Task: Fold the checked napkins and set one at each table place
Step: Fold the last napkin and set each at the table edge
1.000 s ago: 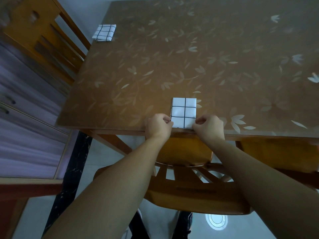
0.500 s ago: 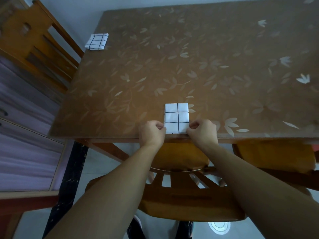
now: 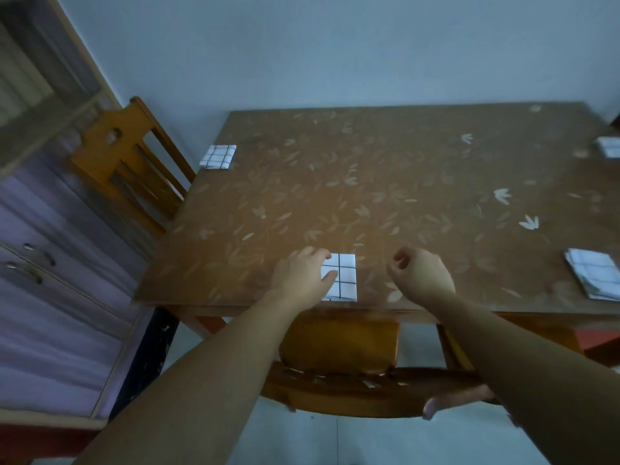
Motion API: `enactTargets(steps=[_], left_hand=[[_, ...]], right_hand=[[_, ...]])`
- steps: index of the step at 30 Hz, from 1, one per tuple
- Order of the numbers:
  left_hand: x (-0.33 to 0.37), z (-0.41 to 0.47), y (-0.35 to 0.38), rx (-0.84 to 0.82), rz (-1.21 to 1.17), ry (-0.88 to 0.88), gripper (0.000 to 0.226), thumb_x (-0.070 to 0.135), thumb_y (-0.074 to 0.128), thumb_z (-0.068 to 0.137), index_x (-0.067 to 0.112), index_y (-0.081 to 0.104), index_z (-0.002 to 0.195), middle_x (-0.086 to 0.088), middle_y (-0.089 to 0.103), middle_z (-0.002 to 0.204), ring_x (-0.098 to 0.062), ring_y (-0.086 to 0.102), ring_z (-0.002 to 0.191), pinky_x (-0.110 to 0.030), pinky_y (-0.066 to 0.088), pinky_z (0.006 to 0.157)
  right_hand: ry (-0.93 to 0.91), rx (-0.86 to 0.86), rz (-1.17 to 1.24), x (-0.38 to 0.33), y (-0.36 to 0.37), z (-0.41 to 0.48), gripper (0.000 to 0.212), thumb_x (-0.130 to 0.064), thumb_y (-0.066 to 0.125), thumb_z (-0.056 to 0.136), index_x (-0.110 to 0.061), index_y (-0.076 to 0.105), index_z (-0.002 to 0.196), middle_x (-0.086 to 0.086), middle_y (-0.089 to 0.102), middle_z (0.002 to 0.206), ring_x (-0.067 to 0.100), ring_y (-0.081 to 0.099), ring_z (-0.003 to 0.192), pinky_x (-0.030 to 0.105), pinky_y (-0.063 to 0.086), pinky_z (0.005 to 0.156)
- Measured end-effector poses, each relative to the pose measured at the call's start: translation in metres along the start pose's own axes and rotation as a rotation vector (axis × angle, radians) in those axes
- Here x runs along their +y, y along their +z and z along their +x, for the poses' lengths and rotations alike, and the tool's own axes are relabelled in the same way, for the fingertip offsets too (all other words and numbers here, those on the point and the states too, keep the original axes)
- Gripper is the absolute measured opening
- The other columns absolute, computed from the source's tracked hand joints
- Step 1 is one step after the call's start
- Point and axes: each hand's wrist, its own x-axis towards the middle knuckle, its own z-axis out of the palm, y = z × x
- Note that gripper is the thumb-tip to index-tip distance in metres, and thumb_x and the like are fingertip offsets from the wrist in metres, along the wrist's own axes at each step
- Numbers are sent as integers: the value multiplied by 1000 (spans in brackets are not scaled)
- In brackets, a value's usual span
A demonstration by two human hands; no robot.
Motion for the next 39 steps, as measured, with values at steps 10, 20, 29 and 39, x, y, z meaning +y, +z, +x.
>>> enactTargets(steps=[10,20,29,39], left_hand=[[98,-40,-50,28,128,241,45,53,43,96,29,50,133,0,54,132,-24,46,124,-42,38,100],[239,-86,-36,55,124,331,44,55,41,96,31,52,130,1,54,133,-24,48,123,-40,41,96],[390,-110,17,28,150,297,43,55,41,95,30,54,128,2,56,127,-22,49,122,-39,45,94],[417,-42,62,-13,143,160,43,56,40,96,29,55,126,1,56,125,-23,51,116,-38,46,89]], right_hand=[[37,79,-274,50,-125,-97,51,-59,44,93,-22,56,127,2,60,124,23,59,105,39,51,87],[144,205,-302,190,-224,-167,46,-59,35,93,-25,62,108,1,65,106,21,59,89,37,52,76],[122,189,-284,331,-307,-187,46,-55,40,94,-18,61,110,6,65,110,27,61,96,42,53,81],[77,127,-287,389,-306,-105,48,-57,40,95,-20,60,119,4,65,117,24,62,100,38,53,82]])
